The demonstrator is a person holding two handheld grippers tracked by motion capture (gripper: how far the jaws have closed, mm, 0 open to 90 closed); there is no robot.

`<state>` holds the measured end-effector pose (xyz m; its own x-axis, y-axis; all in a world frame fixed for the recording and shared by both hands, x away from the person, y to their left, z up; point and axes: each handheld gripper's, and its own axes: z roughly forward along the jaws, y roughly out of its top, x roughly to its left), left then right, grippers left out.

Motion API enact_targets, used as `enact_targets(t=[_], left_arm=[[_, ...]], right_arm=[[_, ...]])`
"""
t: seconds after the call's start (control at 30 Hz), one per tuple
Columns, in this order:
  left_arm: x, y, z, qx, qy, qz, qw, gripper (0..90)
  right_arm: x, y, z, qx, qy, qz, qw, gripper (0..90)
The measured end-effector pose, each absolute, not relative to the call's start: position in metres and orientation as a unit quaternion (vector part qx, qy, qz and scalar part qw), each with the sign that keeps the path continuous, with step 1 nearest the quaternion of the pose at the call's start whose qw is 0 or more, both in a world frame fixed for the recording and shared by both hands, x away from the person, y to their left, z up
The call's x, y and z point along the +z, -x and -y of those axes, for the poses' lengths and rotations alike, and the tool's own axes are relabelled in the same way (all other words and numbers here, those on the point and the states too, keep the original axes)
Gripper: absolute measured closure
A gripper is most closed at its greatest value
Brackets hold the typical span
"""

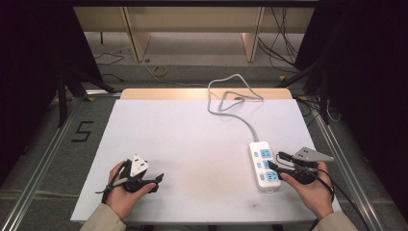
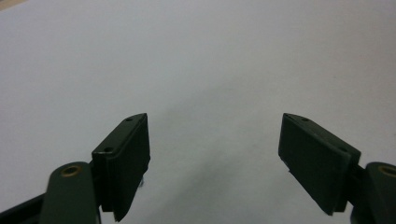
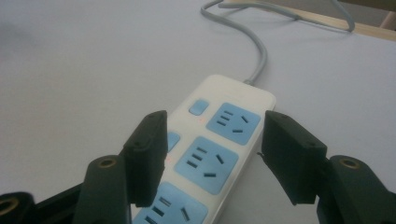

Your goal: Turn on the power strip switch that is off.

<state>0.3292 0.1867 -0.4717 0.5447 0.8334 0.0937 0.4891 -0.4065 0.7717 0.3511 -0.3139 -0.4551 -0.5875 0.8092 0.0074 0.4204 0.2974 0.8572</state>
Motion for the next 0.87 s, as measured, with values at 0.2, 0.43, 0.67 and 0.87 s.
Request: enact_targets(t=[0.2, 0.43, 0.67, 0.87], left_arm=[[-0.4724, -0.3296, -0.1871, 0.241, -0.803, -0.411, 0.357, 24.7], [-0.4727, -0.3299, -0.187, 0.241, -0.804, -0.411, 0.356, 24.6], [-0.4741, -0.3312, -0.1874, 0.239, -0.807, -0.409, 0.353, 23.8], [-0.4748, -0.332, -0.1874, 0.238, -0.807, -0.409, 0.353, 23.2]], right_arm=[[-0.4582, -0.3487, 0.3183, 0.446, -0.404, -0.767, 0.222, 41.0], [-0.4587, -0.3481, 0.3182, 0.45, -0.405, -0.761, 0.232, 40.4], [-0.4586, -0.3469, 0.3197, 0.456, -0.406, -0.756, 0.237, 40.1], [-0.4588, -0.3461, 0.3206, 0.459, -0.408, -0.752, 0.239, 39.7]])
